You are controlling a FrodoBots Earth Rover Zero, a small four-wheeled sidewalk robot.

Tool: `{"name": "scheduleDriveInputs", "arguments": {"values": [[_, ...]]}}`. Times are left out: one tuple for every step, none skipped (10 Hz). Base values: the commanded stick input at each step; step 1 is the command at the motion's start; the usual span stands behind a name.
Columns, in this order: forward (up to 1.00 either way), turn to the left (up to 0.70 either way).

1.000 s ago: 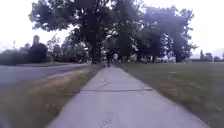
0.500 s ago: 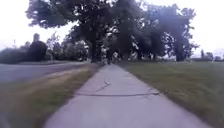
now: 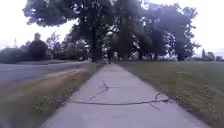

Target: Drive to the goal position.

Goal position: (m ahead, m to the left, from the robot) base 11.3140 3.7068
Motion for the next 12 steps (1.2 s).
{"name": "scheduleDriveInputs", "arguments": {"values": [[0.7, 0.0], [0.7, 0.0], [0.7, 0.0], [0.7, 0.0], [0.7, 0.0], [0.7, 0.0], [0.7, 0.0], [0.7, 0.0], [0.7, 0.0], [0.7, 0.0], [0.7, 0.0], [0.7, 0.0]]}}
